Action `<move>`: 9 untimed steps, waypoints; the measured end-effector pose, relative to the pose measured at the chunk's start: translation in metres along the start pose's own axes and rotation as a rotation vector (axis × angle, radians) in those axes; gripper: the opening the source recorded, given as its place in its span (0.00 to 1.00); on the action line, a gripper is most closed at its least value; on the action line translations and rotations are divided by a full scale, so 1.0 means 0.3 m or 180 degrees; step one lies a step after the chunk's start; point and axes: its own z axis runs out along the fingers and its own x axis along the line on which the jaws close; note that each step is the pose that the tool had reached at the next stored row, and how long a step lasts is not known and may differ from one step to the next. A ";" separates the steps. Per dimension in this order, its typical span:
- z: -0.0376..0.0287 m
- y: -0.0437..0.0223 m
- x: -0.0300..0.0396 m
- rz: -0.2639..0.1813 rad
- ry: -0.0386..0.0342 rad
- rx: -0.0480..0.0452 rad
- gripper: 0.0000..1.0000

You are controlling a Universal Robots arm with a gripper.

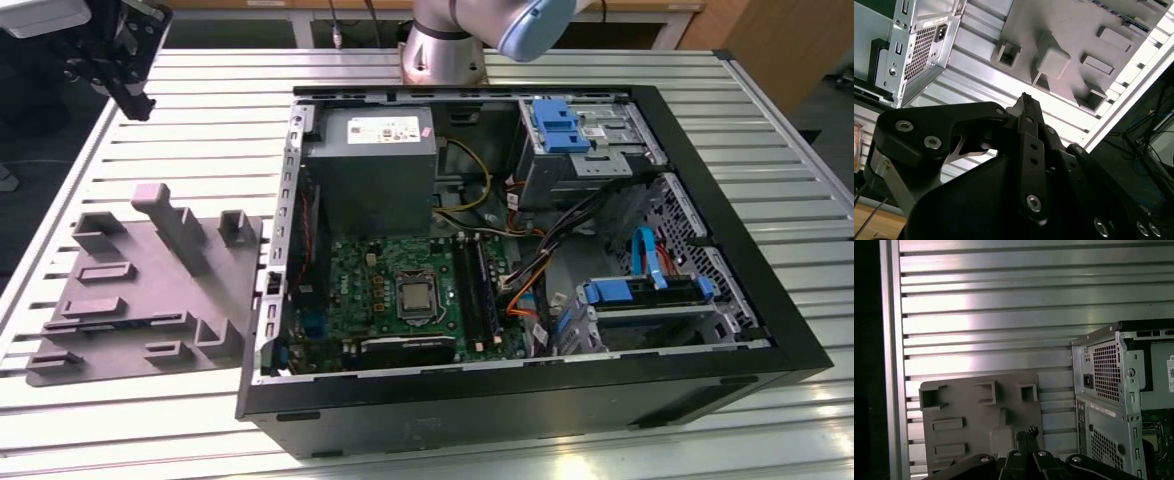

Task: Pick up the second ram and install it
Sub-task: 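Reach for the second ram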

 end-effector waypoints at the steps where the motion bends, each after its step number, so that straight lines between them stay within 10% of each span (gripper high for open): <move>1: 0.000 0.000 0.002 0.0000 0.0000 0.0000 0.11; 9: 0.001 -0.003 0.014 0.0000 0.0000 0.0000 0.11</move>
